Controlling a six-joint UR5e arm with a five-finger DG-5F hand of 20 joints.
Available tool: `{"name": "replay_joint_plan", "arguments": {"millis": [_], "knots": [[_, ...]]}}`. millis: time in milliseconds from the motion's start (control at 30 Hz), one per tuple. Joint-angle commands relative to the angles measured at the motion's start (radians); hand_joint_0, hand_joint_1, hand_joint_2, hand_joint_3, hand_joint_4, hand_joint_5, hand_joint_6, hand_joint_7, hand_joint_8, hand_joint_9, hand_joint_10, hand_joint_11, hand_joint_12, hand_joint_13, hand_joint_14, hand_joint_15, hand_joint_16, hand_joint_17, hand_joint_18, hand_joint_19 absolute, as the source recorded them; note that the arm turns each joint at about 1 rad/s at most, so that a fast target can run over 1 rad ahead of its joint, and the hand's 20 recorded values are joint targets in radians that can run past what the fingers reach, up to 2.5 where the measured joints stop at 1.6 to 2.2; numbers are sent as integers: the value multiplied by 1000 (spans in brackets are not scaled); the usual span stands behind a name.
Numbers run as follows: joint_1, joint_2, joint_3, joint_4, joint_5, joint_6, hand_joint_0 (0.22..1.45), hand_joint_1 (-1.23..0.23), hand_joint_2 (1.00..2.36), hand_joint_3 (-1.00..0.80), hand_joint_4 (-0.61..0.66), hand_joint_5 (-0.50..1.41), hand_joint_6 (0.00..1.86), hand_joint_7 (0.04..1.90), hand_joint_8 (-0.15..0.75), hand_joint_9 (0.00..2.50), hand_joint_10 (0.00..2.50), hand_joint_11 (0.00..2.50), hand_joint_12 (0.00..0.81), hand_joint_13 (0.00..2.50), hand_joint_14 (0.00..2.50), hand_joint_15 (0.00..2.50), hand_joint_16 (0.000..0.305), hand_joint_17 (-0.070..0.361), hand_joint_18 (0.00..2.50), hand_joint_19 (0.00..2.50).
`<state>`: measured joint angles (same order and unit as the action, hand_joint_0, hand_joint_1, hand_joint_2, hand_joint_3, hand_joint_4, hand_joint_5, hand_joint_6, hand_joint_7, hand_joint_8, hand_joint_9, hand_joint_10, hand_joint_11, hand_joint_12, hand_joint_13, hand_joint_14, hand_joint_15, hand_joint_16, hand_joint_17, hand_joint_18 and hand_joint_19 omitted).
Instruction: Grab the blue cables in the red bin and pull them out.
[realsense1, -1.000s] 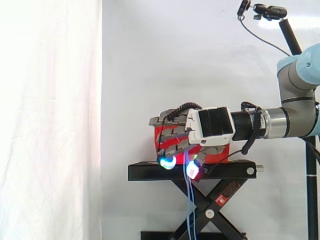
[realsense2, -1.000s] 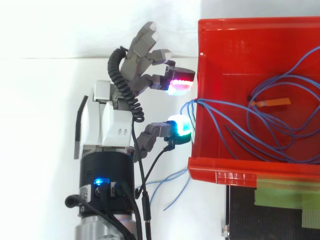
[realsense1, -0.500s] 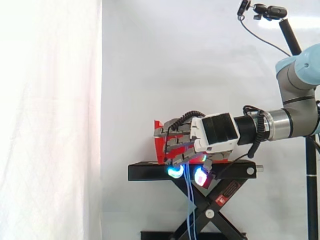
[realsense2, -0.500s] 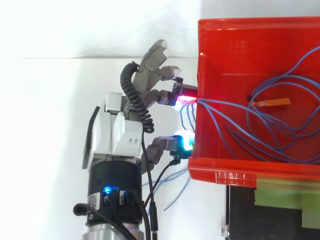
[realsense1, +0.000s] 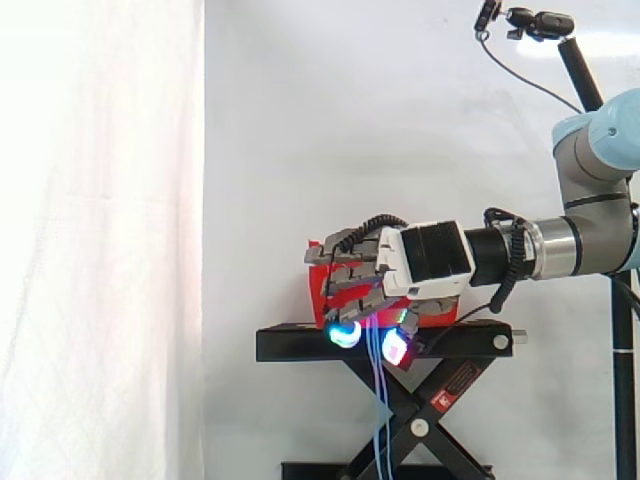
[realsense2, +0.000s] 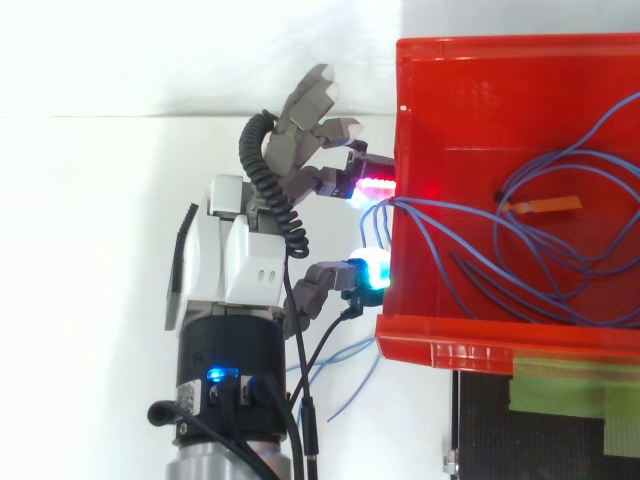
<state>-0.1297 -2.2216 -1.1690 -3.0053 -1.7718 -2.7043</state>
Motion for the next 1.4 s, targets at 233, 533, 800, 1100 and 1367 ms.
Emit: {"name": "replay_joint_plan", "arguments": {"millis": [233, 533, 800, 1100, 1367], "knots": [[-1, -1, -1, 3, 0, -1, 741, -1028, 1000, -1000, 54, 897, 7, 770, 269, 640, 20, 665, 379, 303, 8, 215, 53, 119, 274, 334], [-4, -1, 0, -38, 0, 5, 743, -1032, 1000, -1000, 57, 897, 7, 772, 271, 643, 18, 662, 378, 305, 8, 216, 53, 118, 273, 333], [-4, 0, 0, -14, -2, 5, 745, -1032, 1000, -1000, 58, 900, 8, 773, 268, 645, 20, 665, 379, 308, 8, 216, 52, 118, 274, 334], [-4, 0, 0, -6, -2, 5, 748, -1031, 1000, -1000, 60, 901, 7, 776, 268, 658, 20, 667, 376, 309, 8, 214, 52, 117, 274, 338], [-4, -1, -1, -6, -2, 1, 748, -1033, 1000, -1000, 48, 935, 5, 827, 270, 670, 20, 668, 376, 318, 8, 213, 52, 117, 283, 331]]}}
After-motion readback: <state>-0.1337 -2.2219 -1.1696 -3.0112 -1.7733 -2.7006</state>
